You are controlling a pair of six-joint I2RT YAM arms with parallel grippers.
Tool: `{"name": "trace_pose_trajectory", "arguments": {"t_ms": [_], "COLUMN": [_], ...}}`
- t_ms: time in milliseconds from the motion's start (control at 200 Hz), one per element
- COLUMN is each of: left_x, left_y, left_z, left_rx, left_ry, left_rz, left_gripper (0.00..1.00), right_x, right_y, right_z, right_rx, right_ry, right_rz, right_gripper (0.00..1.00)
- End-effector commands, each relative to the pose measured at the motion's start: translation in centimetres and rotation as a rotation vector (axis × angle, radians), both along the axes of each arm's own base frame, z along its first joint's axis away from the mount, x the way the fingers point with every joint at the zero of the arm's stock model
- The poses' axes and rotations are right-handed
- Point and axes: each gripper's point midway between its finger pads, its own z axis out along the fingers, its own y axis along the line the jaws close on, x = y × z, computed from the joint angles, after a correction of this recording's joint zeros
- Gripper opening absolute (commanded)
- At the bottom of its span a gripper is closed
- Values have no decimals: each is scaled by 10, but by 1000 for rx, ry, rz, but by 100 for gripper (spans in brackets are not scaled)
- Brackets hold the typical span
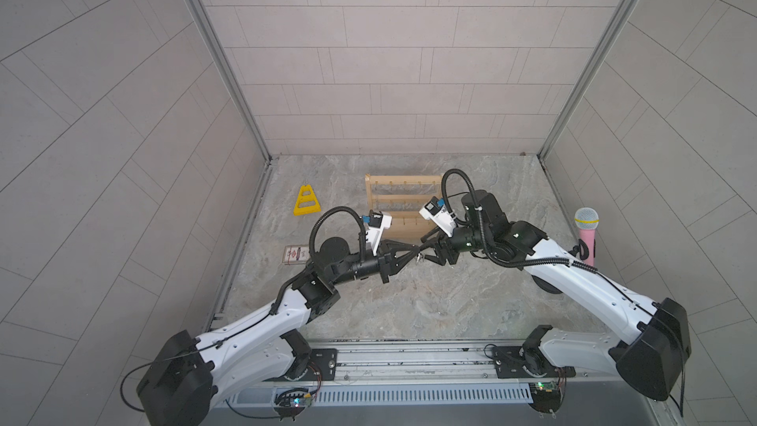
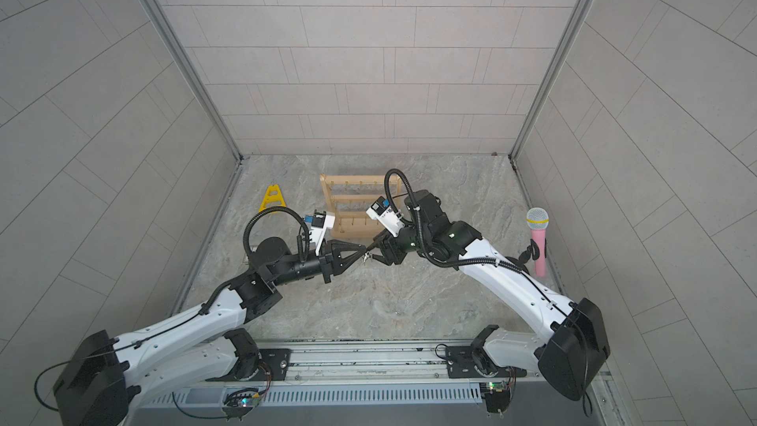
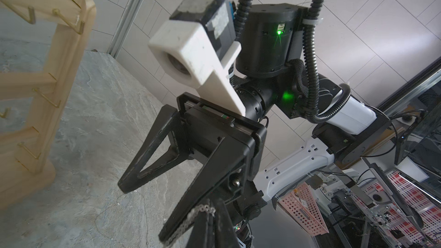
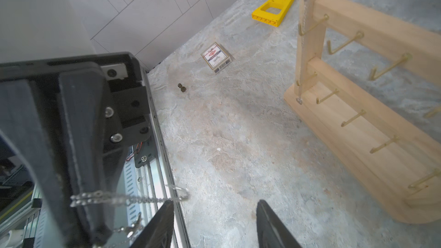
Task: Hang the necklace on the jewelry display stand
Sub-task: Pick up the necklace from the center of the board.
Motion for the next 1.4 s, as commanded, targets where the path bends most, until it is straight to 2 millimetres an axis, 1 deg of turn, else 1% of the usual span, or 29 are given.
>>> {"name": "trace_pose_trajectory", "arguments": {"t_ms": [0,95,265,420,540,901,1396], "left_x": [-2,-2,-3,-3,-4,-4,-2], "left_y": [2,3,4,5,6,9,13], "left_z": [25,29,31,34,35,35,39], "left_rx": [-43,-46,-45,-46,-44,-42,-49], "left_ry": [-34,-35,-41,-46,-49,-52,-55], "left_rz": [-7,-7,-3,-3,-3,9,27], "left_gripper": [7,8,8,8,8,8,8], "right_x": [-5,-9,-12,-9,-7,-7,-5], "right_y": [8,10,10,10,11,14,22], "right_z": [22,28,30,30,33,39,33], "right_rx": [79,106,120,118,127,155,171], "right_ry": [-77,-87,-92,-100,-104,-102,-93], "right_rz": [71,91,103,87,81,80,74], "right_gripper": [56,55,51,45,43,41,42]}}
